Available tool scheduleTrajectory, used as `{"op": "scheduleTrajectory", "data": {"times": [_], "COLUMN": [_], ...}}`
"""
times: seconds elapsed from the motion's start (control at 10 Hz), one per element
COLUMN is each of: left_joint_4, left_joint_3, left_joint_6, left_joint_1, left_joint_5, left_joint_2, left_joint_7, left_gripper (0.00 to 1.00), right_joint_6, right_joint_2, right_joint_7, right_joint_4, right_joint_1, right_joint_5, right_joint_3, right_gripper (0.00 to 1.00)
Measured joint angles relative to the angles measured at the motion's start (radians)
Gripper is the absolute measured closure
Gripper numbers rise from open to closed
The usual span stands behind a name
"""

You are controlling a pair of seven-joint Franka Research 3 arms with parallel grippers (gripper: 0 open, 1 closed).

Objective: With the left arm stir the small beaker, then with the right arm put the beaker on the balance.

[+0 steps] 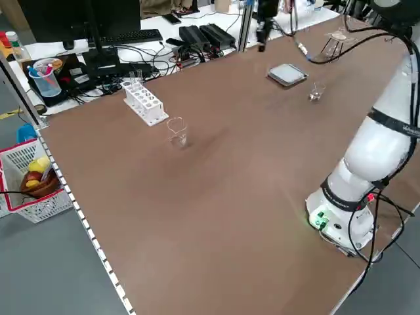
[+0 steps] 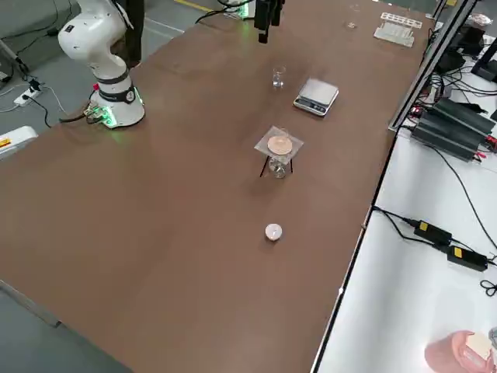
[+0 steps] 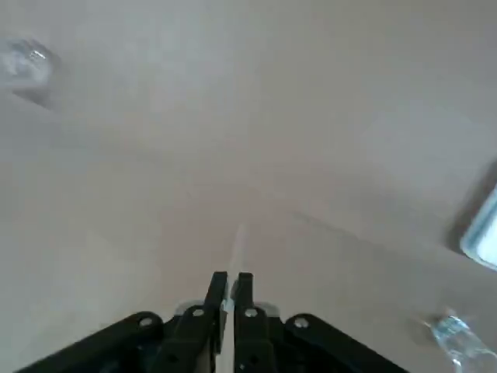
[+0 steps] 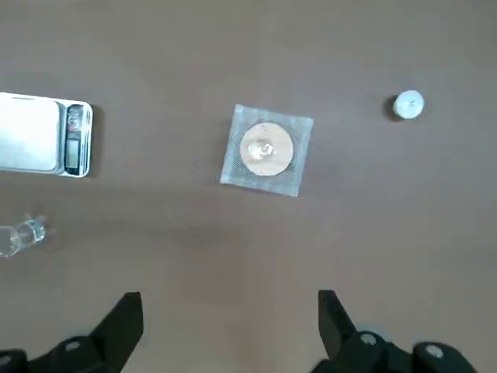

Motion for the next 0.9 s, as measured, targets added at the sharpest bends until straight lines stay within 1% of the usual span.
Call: {"op": "scheduleTrajectory", "data": {"times": [0.3, 0.4, 0.6, 0.7, 0.9], "left_joint_4": [-0.043, -0.051, -0.060, -0.066, -0.075], "left_joint_3": [0.001, 0.002, 0.004, 0.005, 0.006], "left_joint_6": [-0.004, -0.004, 0.007, 0.033, 0.124], "left_joint_1": [0.279, 0.352, 0.466, 0.505, 0.559], "left_joint_5": [-0.004, -0.007, -0.008, -0.008, -0.008], "left_joint_2": [-0.054, -0.058, -0.054, -0.041, 0.016], "left_joint_7": [0.337, 0.432, 0.589, 0.646, 0.730], "left_gripper": [0.93, 0.93, 0.93, 0.93, 0.93], "right_joint_6": [-0.003, -0.004, -0.004, -0.004, 0.004], "right_joint_2": [-0.001, 0.000, 0.000, 0.000, 0.001], "right_joint_7": [0.000, -0.004, -0.063, -0.123, -0.285], "right_joint_4": [0.001, 0.001, 0.001, 0.001, -0.002], "right_joint_1": [0.027, 0.034, 0.043, 0.045, 0.054], "right_joint_5": [0.006, 0.012, 0.040, 0.055, 0.099], "right_joint_3": [0.001, 0.001, 0.002, 0.002, 0.002], "right_gripper": [0.00, 0.00, 0.00, 0.00, 0.00]}}
